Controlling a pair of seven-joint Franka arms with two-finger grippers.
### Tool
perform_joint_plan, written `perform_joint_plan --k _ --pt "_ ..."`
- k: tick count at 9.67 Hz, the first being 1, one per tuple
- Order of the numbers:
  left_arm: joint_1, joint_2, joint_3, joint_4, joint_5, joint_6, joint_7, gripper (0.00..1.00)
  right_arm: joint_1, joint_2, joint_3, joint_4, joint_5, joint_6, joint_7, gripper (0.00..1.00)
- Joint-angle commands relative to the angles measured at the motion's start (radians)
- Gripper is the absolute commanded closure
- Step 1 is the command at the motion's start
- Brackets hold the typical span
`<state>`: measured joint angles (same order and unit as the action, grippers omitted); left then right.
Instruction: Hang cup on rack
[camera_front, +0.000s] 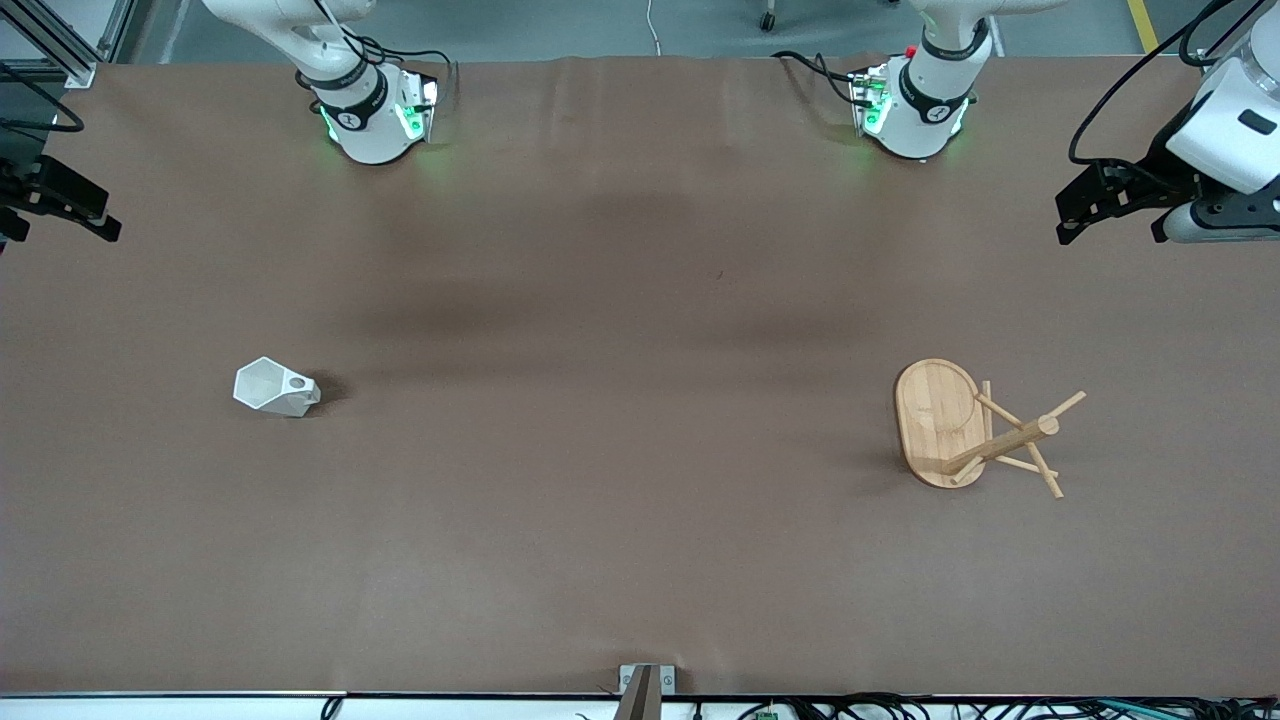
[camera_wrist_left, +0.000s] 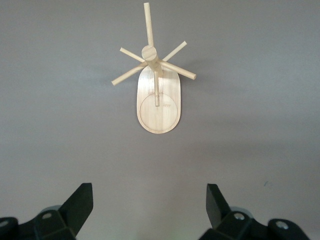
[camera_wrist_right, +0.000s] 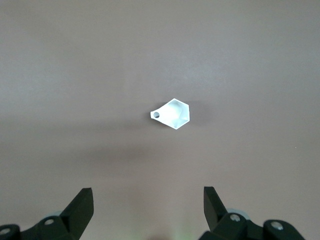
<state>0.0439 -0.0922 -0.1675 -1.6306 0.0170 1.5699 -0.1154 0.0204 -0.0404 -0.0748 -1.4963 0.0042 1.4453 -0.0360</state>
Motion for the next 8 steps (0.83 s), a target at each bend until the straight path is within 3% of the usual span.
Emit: perform_joint_plan --k 1,5,8 --pt "0.004 0.016 -0.003 -0.005 -0.003 -0.004 0.011 0.00 -0.010 -0.012 0.006 -0.012 0.014 0.004 0.005 0.03" --pt "0.001 0.017 -0.003 0.009 -0.003 -0.004 0.013 0.00 -0.013 -0.006 0.003 -0.053 0.014 0.045 0.002 0.03" --pt "-0.002 0.019 -0.006 0.008 -0.012 -0.008 0.013 0.00 -0.017 0.030 -0.019 -0.209 0.003 0.266 0.001 0.04"
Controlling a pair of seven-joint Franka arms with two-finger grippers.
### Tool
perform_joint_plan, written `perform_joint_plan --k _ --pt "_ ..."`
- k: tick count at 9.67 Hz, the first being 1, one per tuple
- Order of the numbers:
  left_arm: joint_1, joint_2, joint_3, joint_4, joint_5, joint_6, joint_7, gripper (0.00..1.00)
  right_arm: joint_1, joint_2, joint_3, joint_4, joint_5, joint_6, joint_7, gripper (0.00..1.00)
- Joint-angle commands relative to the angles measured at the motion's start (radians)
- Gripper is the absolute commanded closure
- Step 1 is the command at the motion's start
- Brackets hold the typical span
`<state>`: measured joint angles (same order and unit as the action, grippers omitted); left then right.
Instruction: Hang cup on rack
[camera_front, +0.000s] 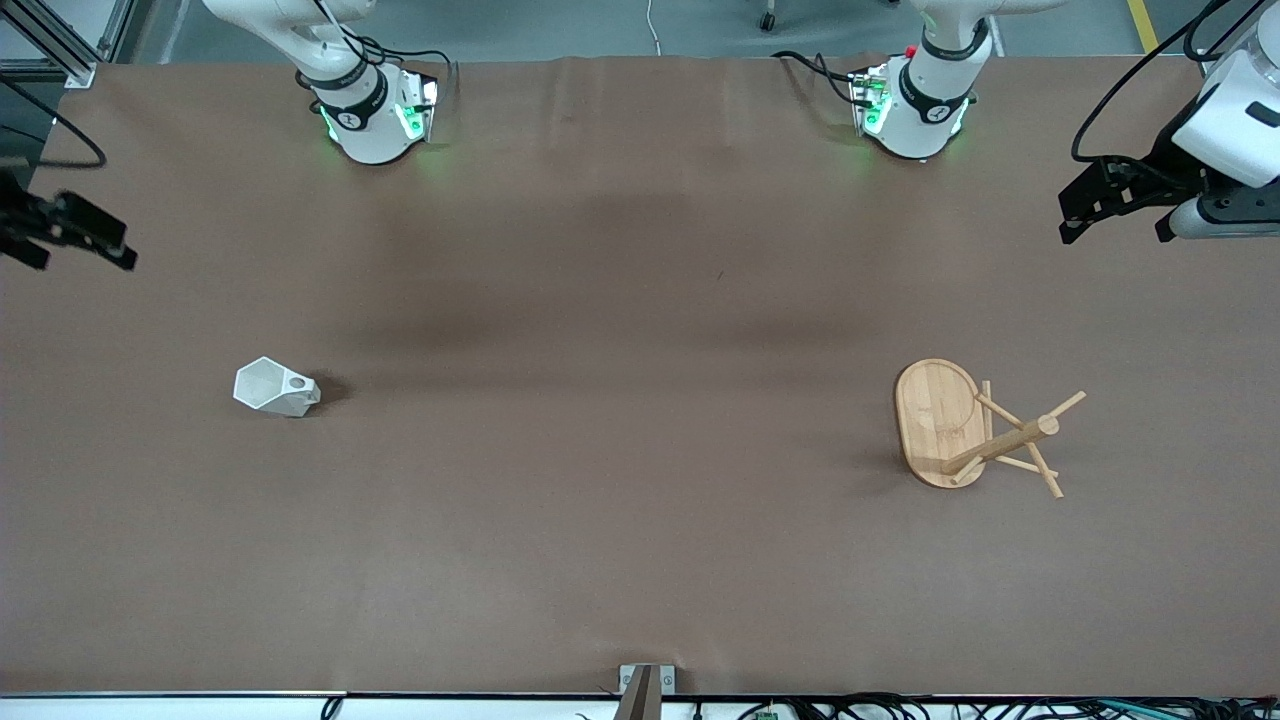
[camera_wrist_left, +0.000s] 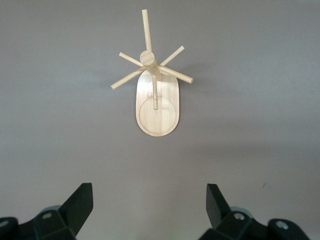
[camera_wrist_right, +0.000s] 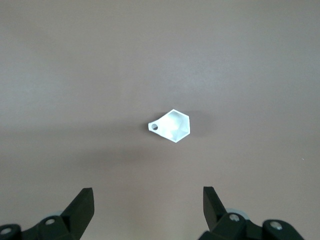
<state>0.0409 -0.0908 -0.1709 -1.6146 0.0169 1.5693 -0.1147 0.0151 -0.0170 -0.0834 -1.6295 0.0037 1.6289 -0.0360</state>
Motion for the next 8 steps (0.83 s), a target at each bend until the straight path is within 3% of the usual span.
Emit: perform_joint_plan --k 1,6,8 --pt "-0.002 0.017 -0.002 -0.008 -0.012 -0.008 0.010 0.00 -0.014 0.014 -0.019 -0.143 0.004 0.176 -0.004 0.04" --pt "-0.007 0.029 -0.002 -0.005 -0.011 -0.002 0.007 0.00 -0.017 0.158 -0.116 -0.321 0.010 0.406 -0.112 0.05" --pt "-0.007 0.031 -0.002 -0.007 -0.011 -0.002 0.009 0.00 -0.017 0.189 -0.133 -0.436 0.016 0.556 -0.174 0.05"
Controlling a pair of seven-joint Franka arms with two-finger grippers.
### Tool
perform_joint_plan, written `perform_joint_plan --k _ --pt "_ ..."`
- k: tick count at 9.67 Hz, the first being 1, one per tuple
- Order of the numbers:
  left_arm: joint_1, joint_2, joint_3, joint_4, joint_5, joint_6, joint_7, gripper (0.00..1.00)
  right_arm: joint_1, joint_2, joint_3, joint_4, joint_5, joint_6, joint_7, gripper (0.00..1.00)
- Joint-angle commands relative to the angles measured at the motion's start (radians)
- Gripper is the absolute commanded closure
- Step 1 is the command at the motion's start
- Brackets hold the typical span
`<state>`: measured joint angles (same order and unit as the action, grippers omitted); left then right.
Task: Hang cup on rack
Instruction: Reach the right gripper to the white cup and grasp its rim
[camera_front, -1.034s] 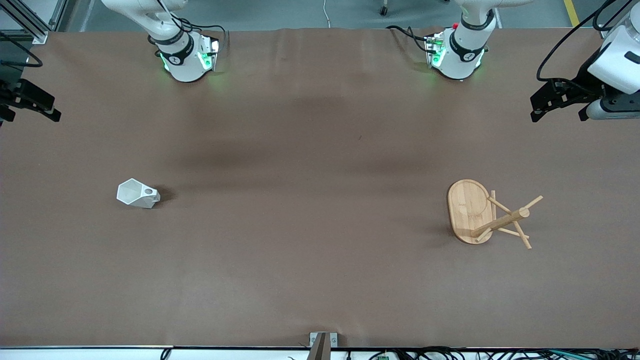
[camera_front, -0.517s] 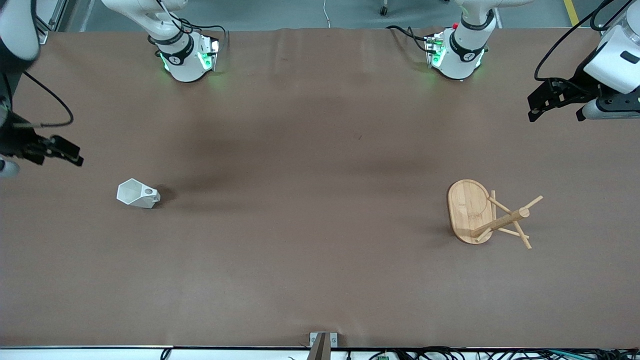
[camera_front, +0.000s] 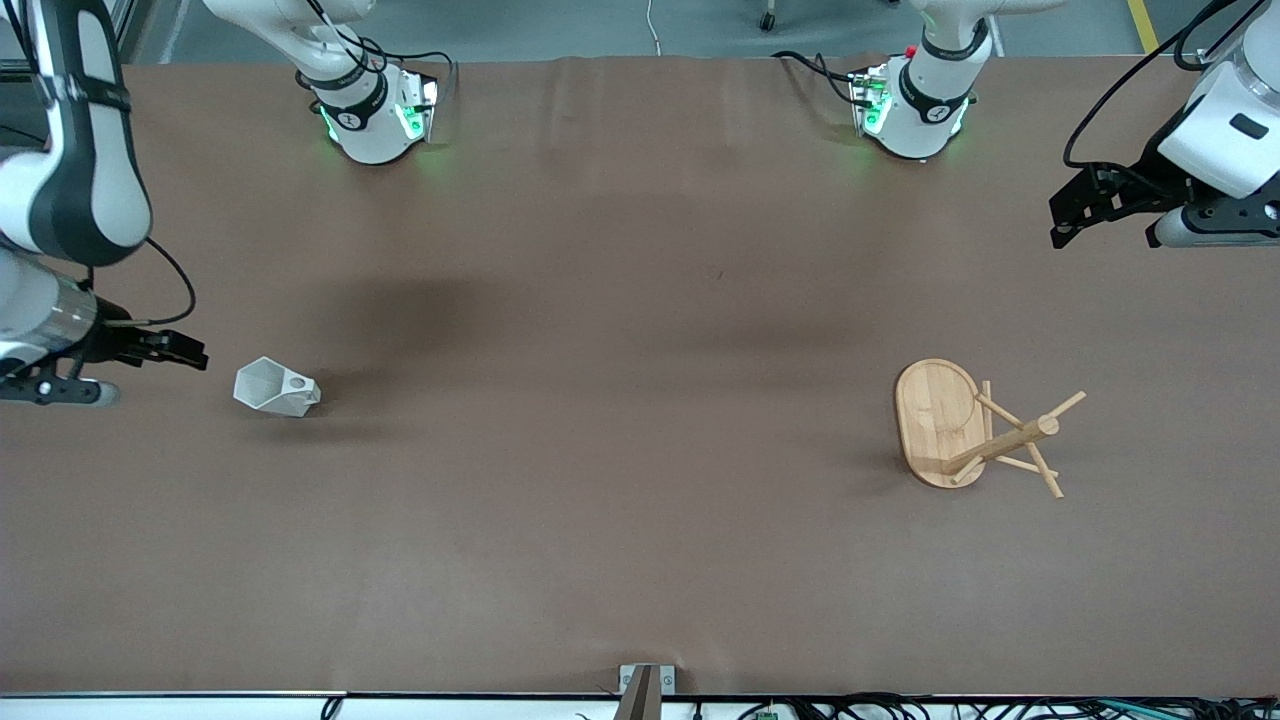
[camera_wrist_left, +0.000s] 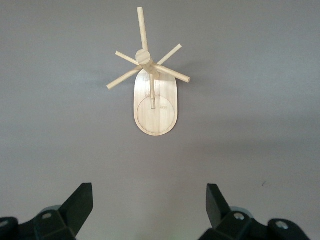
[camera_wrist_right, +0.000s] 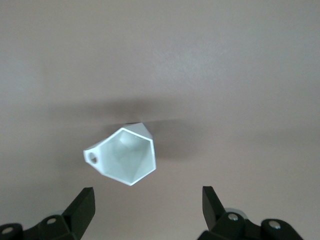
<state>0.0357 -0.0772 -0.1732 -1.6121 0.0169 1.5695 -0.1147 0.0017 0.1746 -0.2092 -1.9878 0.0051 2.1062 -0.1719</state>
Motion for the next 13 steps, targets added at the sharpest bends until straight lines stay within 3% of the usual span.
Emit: perform_joint_plan --k 1,3,6,7,8,9,10,11,13 --pt "-0.003 0.016 -0.002 -0.011 -0.011 -0.009 0.009 0.00 -0.003 0.012 -0.007 -0.119 0.016 0.144 -0.064 0.05" --pt "-0.007 0.013 -0.035 -0.009 -0.002 -0.017 -0.013 0.00 -0.008 0.061 -0.009 -0.137 0.050 0.181 -0.104 0.07" --pt "-0.005 0.013 -0.037 -0.009 0.000 -0.017 0.000 0.00 -0.016 0.141 -0.038 -0.131 0.260 0.212 -0.305 0.08" --pt "-0.005 0.014 -0.037 -0.009 0.000 -0.017 0.001 0.00 -0.014 0.146 -0.038 -0.125 0.272 0.215 -0.310 0.11" --pt "-0.005 0.014 -0.037 -0.009 0.000 -0.017 0.003 0.00 -0.014 0.149 -0.038 -0.123 0.273 0.231 -0.311 0.24" --pt "-0.005 0.014 -0.037 -0.009 0.000 -0.017 0.003 0.00 -0.014 0.154 -0.038 -0.123 0.273 0.238 -0.311 0.58" --pt "-0.005 0.014 -0.037 -0.009 0.000 -0.016 0.004 0.00 -0.014 0.155 -0.038 -0.124 0.273 0.238 -0.311 0.79" --pt "-0.003 0.016 -0.037 -0.009 0.000 -0.017 0.004 0.00 -0.011 0.155 -0.038 -0.126 0.274 0.235 -0.310 0.90" --pt "-0.002 0.019 -0.037 -0.009 0.000 -0.016 0.006 0.00 -0.009 0.151 -0.038 -0.125 0.273 0.227 -0.310 0.99"
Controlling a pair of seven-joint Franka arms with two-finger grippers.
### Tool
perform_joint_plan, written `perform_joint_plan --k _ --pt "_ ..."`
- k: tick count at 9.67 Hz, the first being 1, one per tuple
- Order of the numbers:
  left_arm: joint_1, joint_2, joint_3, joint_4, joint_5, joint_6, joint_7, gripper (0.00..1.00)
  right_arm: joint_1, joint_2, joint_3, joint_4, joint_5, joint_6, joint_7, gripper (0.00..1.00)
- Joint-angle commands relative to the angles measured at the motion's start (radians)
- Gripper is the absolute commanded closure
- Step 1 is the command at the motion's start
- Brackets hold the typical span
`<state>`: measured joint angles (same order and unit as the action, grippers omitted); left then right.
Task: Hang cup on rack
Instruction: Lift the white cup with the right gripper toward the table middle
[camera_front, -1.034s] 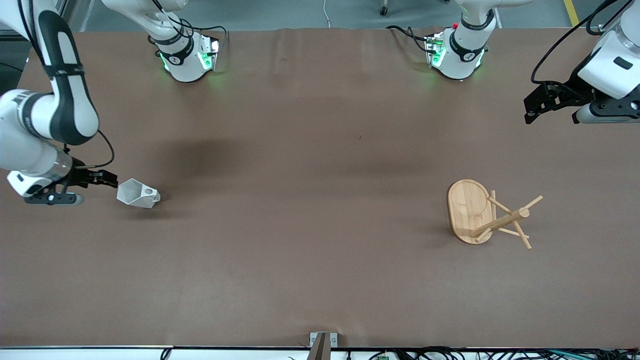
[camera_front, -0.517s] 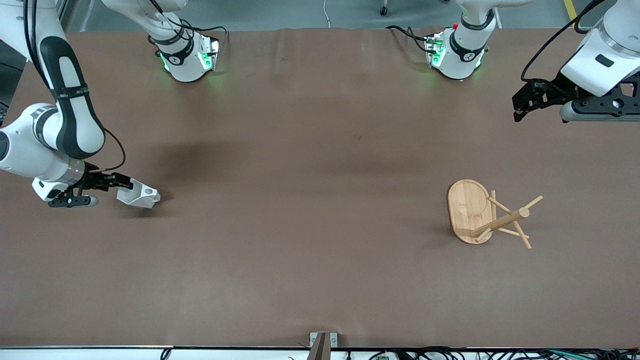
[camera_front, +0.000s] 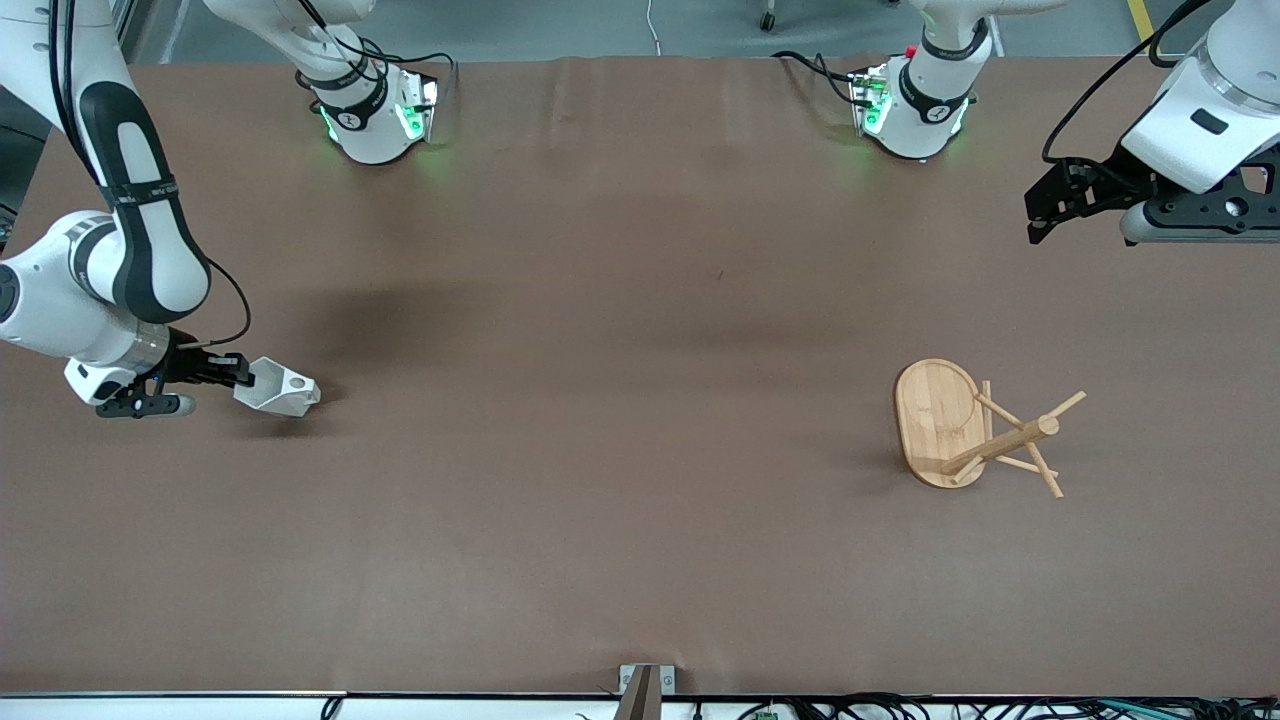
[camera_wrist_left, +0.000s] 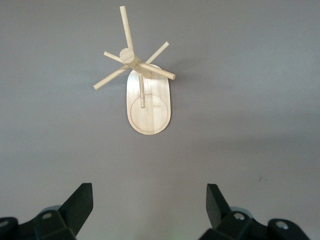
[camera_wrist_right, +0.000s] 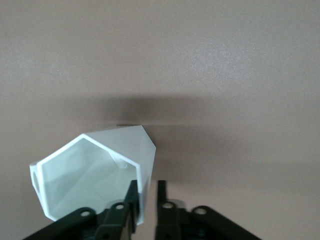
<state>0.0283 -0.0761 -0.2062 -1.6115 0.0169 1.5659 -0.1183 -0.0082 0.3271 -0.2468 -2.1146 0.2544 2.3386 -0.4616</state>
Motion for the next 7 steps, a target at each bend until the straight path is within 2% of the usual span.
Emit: perform_joint_plan --k 1,4,6,7 --pt "0.007 0.018 -0.004 -0.010 0.000 -0.012 0.011 0.00 0.001 -0.014 0.000 0.004 0.023 -0.034 -0.019 1.00" --pt "0.008 0.018 -0.002 -0.010 0.000 -0.012 0.011 0.00 -0.001 -0.171 -0.014 0.100 0.023 -0.325 -0.014 1.00" --pt "0.009 0.018 -0.002 -0.008 0.000 -0.010 0.011 0.00 0.002 -0.259 -0.008 0.104 0.026 -0.424 -0.009 0.99" --pt "0.009 0.018 -0.002 -0.008 0.000 -0.010 0.009 0.00 0.007 -0.263 0.006 0.107 0.075 -0.450 -0.014 1.00"
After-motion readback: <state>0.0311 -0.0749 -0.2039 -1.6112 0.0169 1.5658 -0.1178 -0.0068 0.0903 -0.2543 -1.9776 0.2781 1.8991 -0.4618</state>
